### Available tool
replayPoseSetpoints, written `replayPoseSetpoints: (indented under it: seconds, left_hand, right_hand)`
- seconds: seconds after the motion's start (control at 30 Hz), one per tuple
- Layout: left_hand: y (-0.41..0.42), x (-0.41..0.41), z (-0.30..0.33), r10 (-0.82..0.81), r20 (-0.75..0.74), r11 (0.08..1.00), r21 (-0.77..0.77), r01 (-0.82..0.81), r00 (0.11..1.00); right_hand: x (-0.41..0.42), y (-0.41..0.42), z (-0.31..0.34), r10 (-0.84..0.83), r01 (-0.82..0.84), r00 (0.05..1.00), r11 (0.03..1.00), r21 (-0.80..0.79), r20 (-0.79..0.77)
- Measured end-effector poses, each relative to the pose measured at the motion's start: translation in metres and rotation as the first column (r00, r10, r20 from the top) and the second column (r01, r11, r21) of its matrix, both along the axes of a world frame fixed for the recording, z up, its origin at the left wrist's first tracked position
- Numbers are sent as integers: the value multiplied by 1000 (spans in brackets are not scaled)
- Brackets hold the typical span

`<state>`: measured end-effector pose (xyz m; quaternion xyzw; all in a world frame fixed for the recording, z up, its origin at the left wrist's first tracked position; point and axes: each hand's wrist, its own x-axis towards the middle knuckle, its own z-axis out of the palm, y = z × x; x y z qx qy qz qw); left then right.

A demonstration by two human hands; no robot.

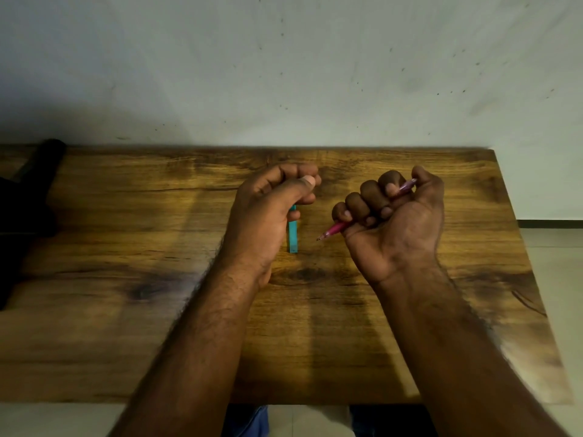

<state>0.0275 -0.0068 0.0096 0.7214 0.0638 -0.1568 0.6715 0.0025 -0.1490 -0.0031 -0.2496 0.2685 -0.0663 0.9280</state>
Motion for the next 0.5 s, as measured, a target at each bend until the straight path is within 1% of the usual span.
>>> replayPoseSetpoints:
  seconds: [0.07, 0.23, 0.33, 0.5]
  left_hand:
    - [0, 0, 0, 2, -2, 1000, -1, -2, 1000]
    - [1, 0, -1, 2, -7, 1000, -2, -2, 1000]
    - [1, 0, -1, -4, -2, 1000, 0, 4, 1000]
    - [0, 0, 0, -13, 2, 1000, 7, 13, 1000]
  right_hand:
    - [0, 1, 0, 6, -7, 1000, 999, 31, 9]
    - [0, 0, 0, 9, -9, 1000, 1000, -18, 13]
    - [0, 1, 0, 21, -22, 1000, 1000, 21, 14]
    - [0, 1, 0, 17, -17, 1000, 999, -39, 3]
